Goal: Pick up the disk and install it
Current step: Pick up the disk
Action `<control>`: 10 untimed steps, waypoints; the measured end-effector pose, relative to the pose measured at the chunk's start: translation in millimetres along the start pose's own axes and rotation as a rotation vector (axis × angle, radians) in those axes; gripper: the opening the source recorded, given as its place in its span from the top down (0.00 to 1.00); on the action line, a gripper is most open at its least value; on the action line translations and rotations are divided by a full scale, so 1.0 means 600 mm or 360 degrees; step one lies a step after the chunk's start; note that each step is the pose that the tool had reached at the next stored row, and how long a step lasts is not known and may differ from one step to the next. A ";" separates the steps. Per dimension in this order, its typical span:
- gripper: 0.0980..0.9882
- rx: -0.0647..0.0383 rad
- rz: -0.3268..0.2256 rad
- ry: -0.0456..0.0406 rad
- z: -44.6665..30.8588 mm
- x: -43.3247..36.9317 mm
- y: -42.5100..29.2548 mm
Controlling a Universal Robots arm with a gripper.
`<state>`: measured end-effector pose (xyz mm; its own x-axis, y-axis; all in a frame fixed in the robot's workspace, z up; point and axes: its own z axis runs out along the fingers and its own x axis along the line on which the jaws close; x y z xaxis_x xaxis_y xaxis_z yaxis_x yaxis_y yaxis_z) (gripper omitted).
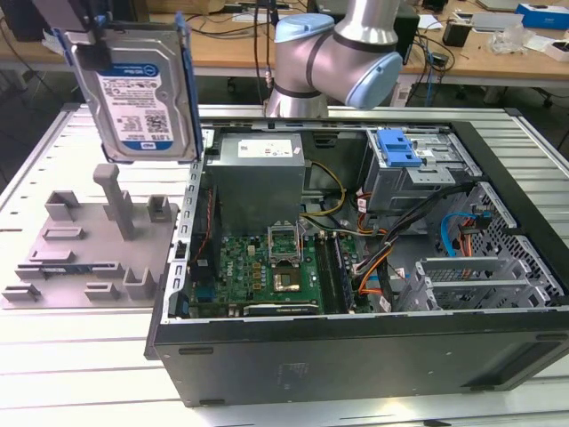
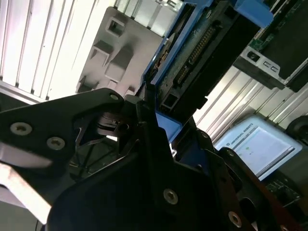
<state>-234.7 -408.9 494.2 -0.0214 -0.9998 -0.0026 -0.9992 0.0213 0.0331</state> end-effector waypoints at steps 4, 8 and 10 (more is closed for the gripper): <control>0.70 0.0000 0.0000 0.0000 -0.004 0.017 -0.041; 0.70 0.0000 0.0000 0.0000 -0.006 0.025 -0.061; 0.70 0.0000 0.0000 0.0000 -0.008 0.031 -0.072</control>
<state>-191.6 -428.2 497.4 -0.0212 -0.9998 -0.0025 -0.9992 0.0211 0.0331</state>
